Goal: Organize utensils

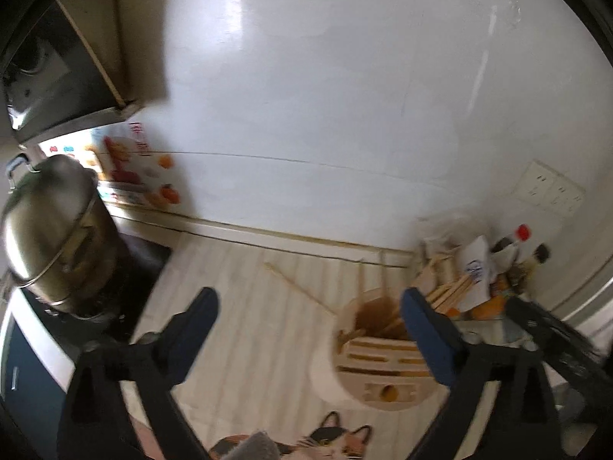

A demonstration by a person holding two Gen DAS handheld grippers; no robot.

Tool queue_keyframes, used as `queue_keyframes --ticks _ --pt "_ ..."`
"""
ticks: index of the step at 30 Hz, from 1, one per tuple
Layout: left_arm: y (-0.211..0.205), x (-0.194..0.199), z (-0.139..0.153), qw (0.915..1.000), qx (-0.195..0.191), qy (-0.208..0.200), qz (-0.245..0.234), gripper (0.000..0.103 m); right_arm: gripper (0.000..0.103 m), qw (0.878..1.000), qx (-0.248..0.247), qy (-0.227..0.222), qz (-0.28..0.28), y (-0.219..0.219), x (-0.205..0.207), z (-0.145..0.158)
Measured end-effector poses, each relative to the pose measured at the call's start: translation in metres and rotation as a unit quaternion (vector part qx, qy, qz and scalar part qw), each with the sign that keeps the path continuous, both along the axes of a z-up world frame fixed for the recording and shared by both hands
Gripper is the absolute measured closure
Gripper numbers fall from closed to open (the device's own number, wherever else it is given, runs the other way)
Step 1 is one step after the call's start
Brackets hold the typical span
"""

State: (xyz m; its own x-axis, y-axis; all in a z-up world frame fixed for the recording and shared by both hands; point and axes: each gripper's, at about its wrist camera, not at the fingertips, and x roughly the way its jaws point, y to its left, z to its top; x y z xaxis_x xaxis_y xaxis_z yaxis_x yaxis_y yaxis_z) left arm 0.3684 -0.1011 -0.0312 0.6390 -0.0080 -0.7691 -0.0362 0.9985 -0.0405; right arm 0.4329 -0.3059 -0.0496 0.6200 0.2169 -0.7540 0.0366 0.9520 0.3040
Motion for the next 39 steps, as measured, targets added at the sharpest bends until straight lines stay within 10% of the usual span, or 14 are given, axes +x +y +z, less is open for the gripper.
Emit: queue_keyframes --ticks 10,39 --pt "0.0 -0.056 -0.019 0.9965 0.073 -0.028 0.028 0.0 0.001 0.987 -0.153 -0.025 0.028 0.028 -0.052 -0.005" --pt "0.053 -0.29 0.088 0.9893 0.037 -0.131 -0.052 0.0 0.0 0.966 -0.191 -0.145 -0.097 0.104 -0.358 0.131"
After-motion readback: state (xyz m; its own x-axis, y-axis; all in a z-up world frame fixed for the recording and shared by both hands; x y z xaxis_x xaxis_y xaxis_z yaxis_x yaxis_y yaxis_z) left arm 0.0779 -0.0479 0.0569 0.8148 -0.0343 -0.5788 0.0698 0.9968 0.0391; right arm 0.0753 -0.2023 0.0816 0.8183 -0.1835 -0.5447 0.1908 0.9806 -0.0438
